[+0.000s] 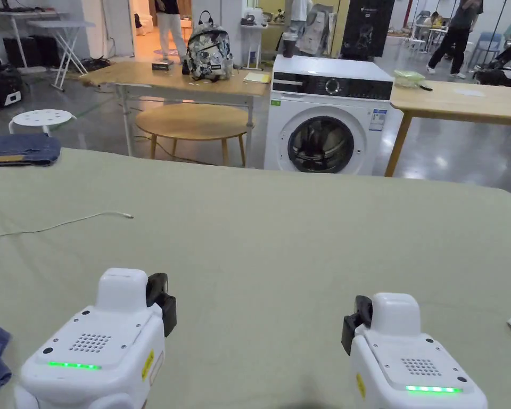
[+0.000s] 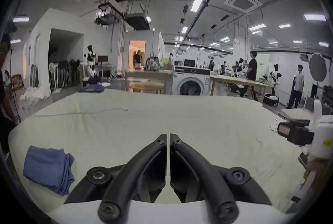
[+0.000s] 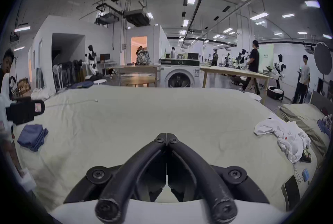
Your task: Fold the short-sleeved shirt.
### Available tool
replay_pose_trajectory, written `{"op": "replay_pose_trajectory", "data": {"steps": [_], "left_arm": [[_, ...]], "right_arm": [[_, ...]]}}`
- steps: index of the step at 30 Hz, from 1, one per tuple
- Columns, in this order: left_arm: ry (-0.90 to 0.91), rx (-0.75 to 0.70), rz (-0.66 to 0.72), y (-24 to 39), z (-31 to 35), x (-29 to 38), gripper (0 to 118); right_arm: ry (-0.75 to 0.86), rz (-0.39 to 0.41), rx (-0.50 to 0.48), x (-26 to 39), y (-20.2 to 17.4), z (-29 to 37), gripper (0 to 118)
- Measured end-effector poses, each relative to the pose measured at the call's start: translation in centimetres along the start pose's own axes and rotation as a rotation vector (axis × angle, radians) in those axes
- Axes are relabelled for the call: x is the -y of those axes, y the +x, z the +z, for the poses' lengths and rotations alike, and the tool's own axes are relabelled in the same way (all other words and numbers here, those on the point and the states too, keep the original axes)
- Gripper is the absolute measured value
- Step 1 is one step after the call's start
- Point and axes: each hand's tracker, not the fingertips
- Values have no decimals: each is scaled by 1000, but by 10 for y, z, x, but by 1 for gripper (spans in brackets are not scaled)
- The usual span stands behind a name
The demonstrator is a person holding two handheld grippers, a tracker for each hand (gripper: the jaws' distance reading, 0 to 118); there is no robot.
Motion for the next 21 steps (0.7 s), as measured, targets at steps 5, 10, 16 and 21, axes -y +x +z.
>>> {"op": "replay_pose_trajectory", "data": {"steps": [5,10,16,21], "left_arm": [[64,-10,16,16,-3,-2,0],[96,-46,-8,17,-1,-4,0],[110,-78,-32,11,2,-8,0],[114,-85,-32,7,6,-11,0]], "right_arm": [[109,7,27,-16,8,7,0],[178,-22,51,-23,14,12,0],[199,-31,72,-18,14,12,0],[194,-48,79,-12,13,12,0]]}}
